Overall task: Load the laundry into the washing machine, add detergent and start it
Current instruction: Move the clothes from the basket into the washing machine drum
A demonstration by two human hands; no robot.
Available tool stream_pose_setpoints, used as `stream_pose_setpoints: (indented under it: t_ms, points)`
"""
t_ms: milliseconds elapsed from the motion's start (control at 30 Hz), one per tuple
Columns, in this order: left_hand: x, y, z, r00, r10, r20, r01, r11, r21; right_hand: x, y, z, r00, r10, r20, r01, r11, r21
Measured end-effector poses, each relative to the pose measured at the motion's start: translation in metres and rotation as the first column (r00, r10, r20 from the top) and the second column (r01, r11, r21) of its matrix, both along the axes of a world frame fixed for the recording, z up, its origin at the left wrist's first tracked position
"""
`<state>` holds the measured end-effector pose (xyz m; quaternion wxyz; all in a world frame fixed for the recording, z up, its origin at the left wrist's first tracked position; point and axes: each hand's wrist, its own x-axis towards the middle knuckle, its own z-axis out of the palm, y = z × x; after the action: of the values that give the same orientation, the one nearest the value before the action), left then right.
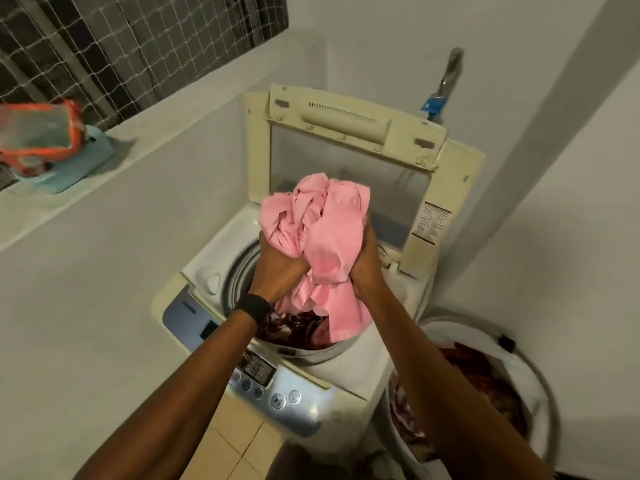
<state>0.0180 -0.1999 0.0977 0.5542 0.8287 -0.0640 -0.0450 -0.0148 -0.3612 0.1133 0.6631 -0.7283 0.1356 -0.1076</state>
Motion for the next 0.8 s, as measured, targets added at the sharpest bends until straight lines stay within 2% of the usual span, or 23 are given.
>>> stream_pose_setpoints:
  t_ms: [100,200,267,400,467,533,600,633,667,700,733,767,800]
  points:
    - [0.014,0.015,-0.020,0.998,-0.050,-0.033,0.050,0.999,-0.005,0.010,0.015,-0.028,1.000,0.007,-0.018,-0.005,0.992,0.128]
    - [0.049,0.033,-0.057,0.983,-0.123,-0.135,0.117,0.992,-0.047,0.029,0.029,-0.061,0.998,-0.010,-0.064,0.012,0.999,0.030]
    - [0.068,0.042,-0.084,0.961,-0.187,-0.204,0.180,0.982,-0.053,0.038,0.036,-0.081,0.995,-0.051,-0.091,0.054,0.998,0.036]
    - [0.108,0.058,-0.162,0.890,-0.307,-0.337,0.334,0.942,0.022,0.055,0.055,-0.142,0.973,-0.111,-0.201,0.117,0.993,0.020]
    - [0.126,0.060,-0.201,0.847,-0.354,-0.396,0.417,0.905,0.083,0.057,0.064,-0.182,0.955,-0.109,-0.278,0.091,0.993,-0.076]
    - [0.145,0.061,-0.243,0.839,-0.359,-0.409,0.493,0.820,0.291,0.055,0.070,-0.227,0.894,-0.153,-0.422,0.040,0.964,-0.263]
    - [0.163,0.060,-0.276,0.882,-0.318,-0.347,0.461,0.735,0.497,0.052,0.070,-0.258,0.824,-0.210,-0.526,-0.123,0.840,-0.528]
    - [0.171,0.057,-0.284,0.901,-0.273,-0.337,0.419,0.750,0.511,0.051,0.071,-0.271,0.771,-0.149,-0.619,-0.324,0.745,-0.583]
    - [0.177,0.052,-0.282,0.915,-0.234,-0.329,0.380,0.778,0.500,0.051,0.075,-0.277,0.658,-0.043,-0.751,-0.550,0.654,-0.520]
    - [0.182,0.044,-0.275,0.917,-0.224,-0.330,0.368,0.796,0.481,0.049,0.079,-0.277,0.474,0.065,-0.878,-0.741,0.569,-0.358]
    - [0.185,0.038,-0.270,0.912,-0.231,-0.339,0.373,0.810,0.452,0.046,0.081,-0.285,0.309,0.136,-0.941,-0.844,0.495,-0.206]
    - [0.188,0.032,-0.265,0.912,-0.252,-0.324,0.386,0.793,0.471,0.041,0.079,-0.295,0.196,0.181,-0.964,-0.871,0.484,-0.087]
    - [0.189,0.028,-0.267,0.914,-0.278,-0.297,0.399,0.754,0.521,0.040,0.077,-0.301,0.130,0.208,-0.969,-0.861,0.509,-0.006]
